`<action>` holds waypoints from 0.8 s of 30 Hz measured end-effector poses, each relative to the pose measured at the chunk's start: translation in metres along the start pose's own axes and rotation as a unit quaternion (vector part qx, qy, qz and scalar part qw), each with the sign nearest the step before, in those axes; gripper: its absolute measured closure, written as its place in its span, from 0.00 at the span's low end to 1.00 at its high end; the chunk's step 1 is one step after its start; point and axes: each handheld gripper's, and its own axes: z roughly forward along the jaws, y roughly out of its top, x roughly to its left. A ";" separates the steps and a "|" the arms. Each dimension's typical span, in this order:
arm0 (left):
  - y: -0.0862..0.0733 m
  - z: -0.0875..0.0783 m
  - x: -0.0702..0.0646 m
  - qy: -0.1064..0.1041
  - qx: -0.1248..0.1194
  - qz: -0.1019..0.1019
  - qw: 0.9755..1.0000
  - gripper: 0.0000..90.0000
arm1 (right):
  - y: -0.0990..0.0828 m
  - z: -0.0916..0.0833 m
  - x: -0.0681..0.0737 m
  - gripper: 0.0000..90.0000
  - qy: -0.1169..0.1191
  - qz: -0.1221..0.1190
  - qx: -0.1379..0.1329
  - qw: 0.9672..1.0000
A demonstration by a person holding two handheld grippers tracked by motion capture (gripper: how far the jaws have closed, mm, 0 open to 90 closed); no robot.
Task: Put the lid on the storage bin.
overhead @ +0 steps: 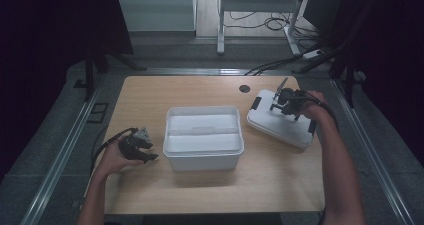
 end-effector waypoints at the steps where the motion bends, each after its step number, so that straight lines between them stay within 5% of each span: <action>1: -0.001 0.002 0.000 -0.002 -0.003 -0.002 1.000 0.53 | -0.002 -0.009 0.000 0.93 -0.002 -0.003 -0.004 1.000; 8: -0.001 0.004 0.002 -0.001 -0.004 -0.010 1.000 0.52 | -0.003 -0.080 0.005 0.93 -0.027 -0.017 -0.042 0.999; 14: 0.000 0.005 0.002 -0.005 -0.005 -0.014 1.000 0.52 | 0.016 -0.130 0.026 0.93 -0.037 -0.062 -0.075 0.995; 24: -0.001 0.005 0.001 0.002 0.001 -0.020 1.000 0.50 | 0.065 -0.166 0.063 0.93 -0.025 -0.113 -0.129 0.985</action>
